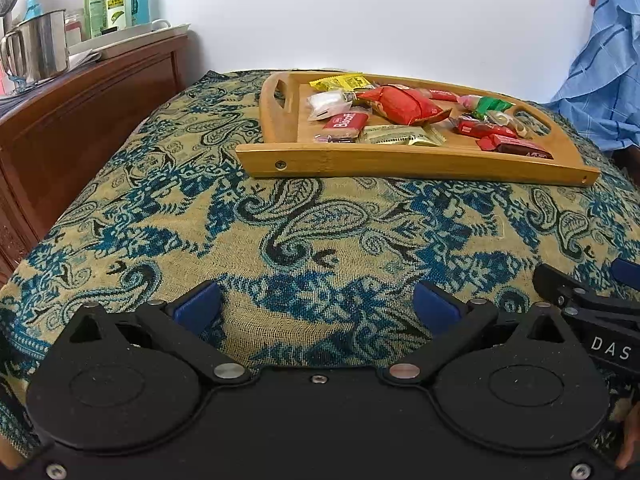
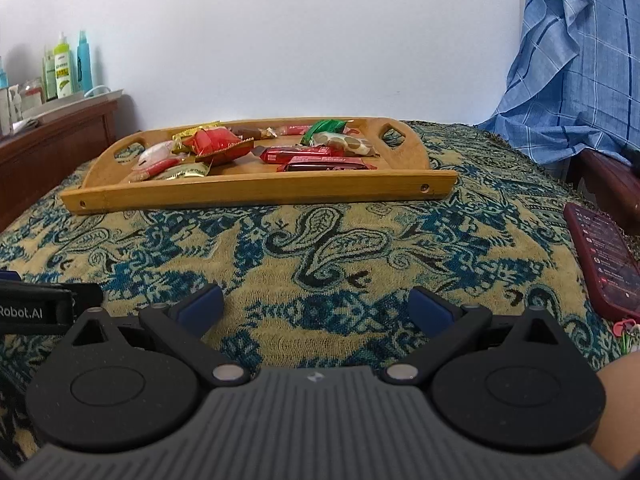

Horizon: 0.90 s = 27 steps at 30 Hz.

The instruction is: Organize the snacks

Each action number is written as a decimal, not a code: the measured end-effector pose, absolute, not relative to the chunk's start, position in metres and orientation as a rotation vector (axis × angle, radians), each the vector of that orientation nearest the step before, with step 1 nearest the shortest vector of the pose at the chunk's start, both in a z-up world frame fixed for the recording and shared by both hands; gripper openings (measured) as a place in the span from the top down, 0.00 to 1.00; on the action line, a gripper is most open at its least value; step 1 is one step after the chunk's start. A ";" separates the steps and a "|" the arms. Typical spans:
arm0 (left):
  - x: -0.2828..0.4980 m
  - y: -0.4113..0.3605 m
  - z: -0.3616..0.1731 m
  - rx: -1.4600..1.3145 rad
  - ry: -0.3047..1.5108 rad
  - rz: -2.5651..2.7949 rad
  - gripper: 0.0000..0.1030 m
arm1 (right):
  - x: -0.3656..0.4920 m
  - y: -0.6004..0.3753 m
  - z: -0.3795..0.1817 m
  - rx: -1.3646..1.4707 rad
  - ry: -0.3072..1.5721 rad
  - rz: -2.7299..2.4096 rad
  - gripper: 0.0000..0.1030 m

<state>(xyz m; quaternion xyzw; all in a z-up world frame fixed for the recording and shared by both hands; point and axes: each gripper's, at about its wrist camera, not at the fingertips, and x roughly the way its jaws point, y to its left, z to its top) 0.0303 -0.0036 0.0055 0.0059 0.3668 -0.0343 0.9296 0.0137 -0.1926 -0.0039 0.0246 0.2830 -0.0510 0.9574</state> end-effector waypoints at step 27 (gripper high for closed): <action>0.033 -0.003 0.006 -0.008 0.768 -0.059 0.00 | 0.015 -0.188 -0.008 0.020 0.577 -0.099 0.00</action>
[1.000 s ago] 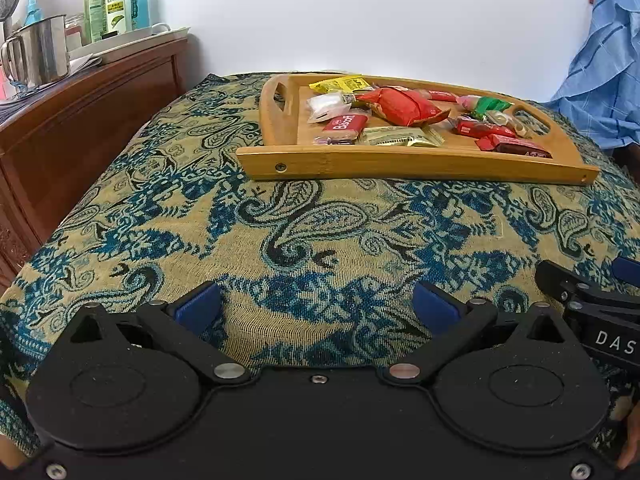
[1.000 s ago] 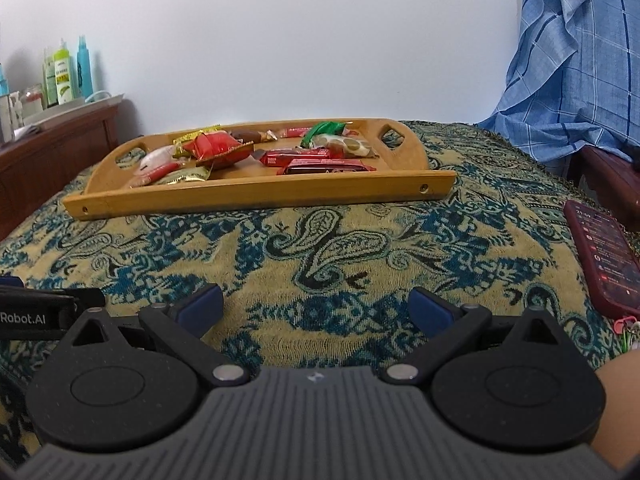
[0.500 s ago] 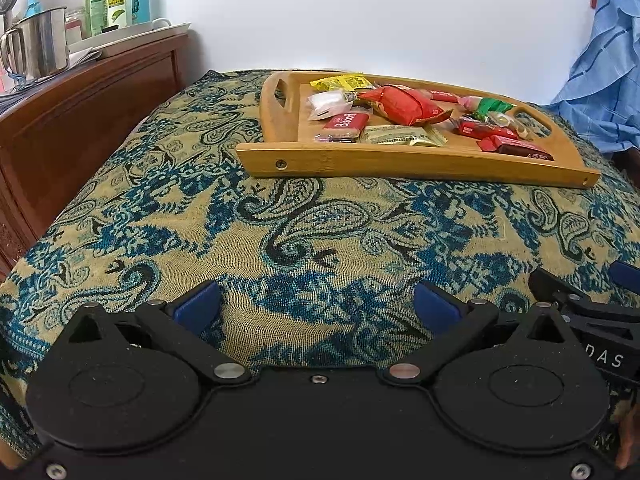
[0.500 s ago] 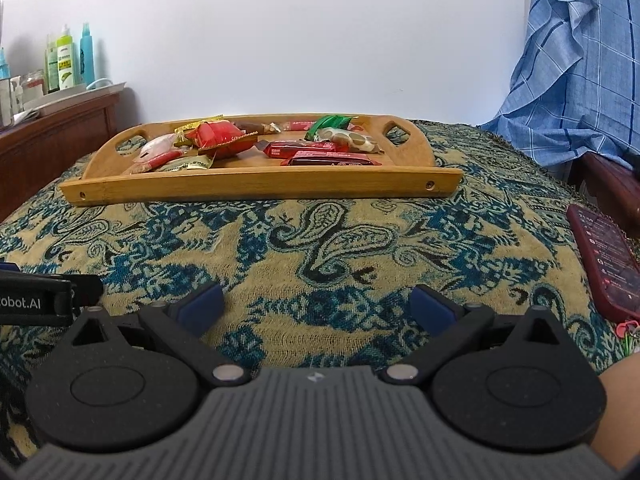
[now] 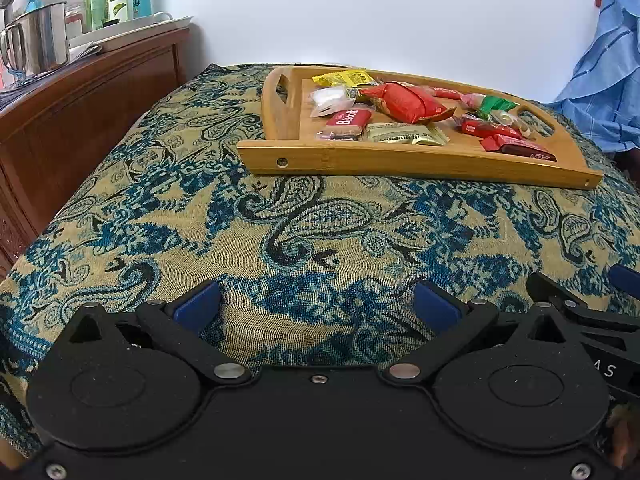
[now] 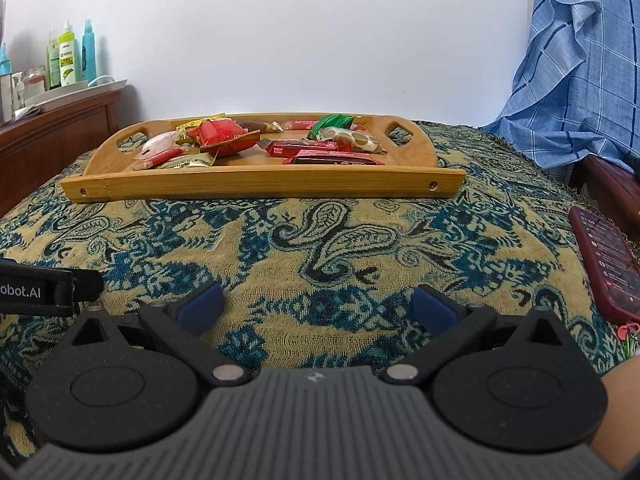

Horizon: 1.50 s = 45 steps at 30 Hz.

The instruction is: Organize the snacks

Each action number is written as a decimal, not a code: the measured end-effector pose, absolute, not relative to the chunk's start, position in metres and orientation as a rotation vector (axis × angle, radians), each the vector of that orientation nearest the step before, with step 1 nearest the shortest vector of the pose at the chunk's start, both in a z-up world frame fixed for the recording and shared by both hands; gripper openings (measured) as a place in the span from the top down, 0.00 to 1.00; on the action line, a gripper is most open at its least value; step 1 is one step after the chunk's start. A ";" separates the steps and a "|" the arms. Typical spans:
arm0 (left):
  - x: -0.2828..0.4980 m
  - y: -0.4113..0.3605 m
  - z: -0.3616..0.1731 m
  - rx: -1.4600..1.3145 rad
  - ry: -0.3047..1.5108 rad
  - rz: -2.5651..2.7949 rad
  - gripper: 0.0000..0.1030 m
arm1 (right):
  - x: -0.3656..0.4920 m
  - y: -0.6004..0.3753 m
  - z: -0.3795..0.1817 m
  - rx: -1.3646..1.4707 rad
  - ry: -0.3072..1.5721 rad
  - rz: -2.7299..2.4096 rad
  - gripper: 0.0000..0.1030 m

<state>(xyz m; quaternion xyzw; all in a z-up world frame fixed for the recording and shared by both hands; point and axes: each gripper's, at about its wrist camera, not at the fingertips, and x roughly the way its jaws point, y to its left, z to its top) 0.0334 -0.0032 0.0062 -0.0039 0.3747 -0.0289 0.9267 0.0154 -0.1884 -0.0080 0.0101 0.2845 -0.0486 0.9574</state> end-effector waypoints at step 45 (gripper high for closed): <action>0.033 -0.005 0.005 0.003 0.762 -0.053 0.00 | 0.015 -0.188 -0.008 0.019 0.577 -0.100 0.00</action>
